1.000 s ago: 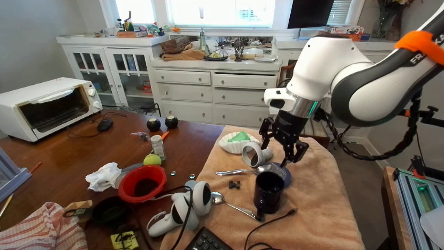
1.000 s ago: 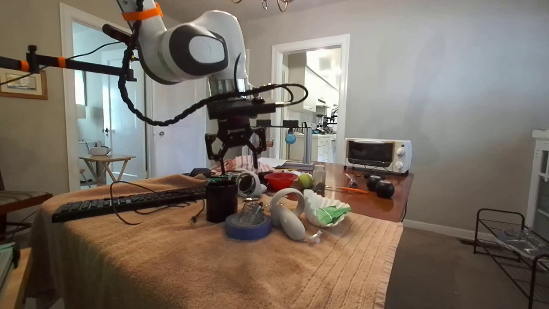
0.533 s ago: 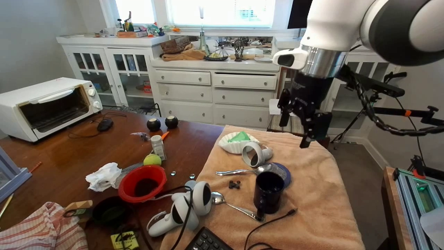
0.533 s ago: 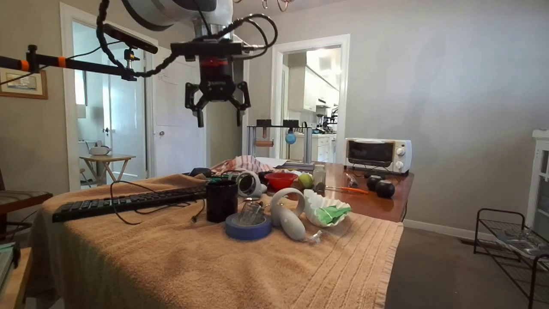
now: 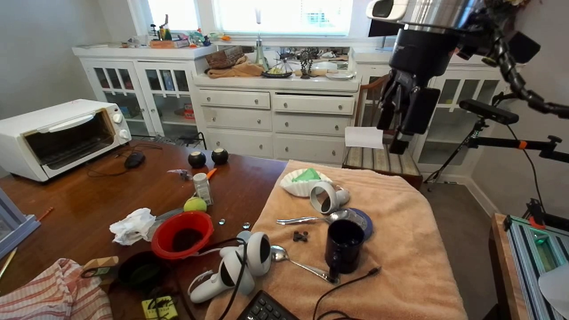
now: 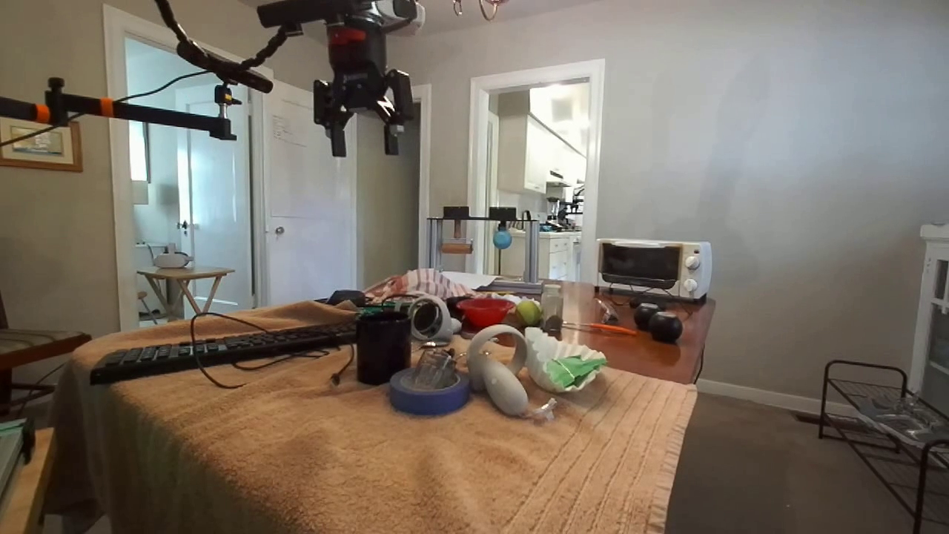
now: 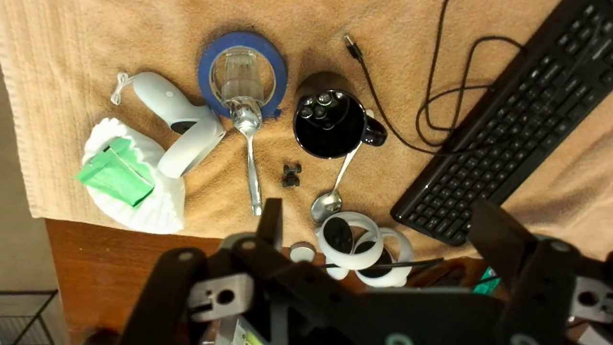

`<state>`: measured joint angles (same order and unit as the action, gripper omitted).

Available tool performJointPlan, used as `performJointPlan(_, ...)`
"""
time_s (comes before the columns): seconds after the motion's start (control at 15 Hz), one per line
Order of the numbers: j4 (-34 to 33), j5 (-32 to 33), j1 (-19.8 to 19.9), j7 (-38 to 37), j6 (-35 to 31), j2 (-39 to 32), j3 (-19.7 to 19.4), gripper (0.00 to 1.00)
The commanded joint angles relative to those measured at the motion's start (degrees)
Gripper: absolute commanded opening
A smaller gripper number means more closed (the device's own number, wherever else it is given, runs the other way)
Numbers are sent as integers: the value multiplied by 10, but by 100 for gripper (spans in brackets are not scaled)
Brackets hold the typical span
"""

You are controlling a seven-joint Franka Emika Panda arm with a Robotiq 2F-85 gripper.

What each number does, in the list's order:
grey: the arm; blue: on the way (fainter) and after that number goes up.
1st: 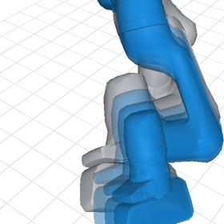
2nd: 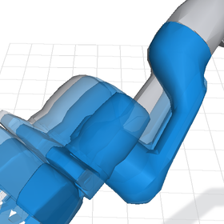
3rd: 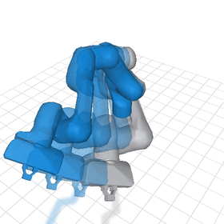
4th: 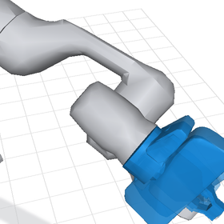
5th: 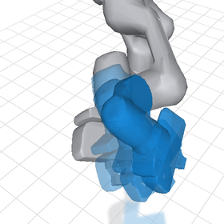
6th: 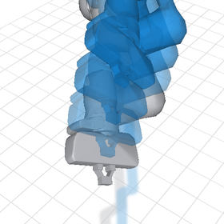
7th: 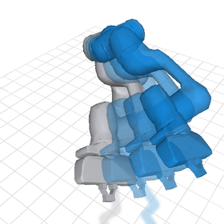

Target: Take the black mug and put it on the orange towel

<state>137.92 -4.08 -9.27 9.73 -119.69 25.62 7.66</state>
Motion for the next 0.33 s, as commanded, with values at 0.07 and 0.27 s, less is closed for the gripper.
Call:
performJointPlan(0.07,-11,-9,-4,-47,11,2,-1,100)
performJointPlan(0.27,-13,-14,-4,-66,12,2,2,100)
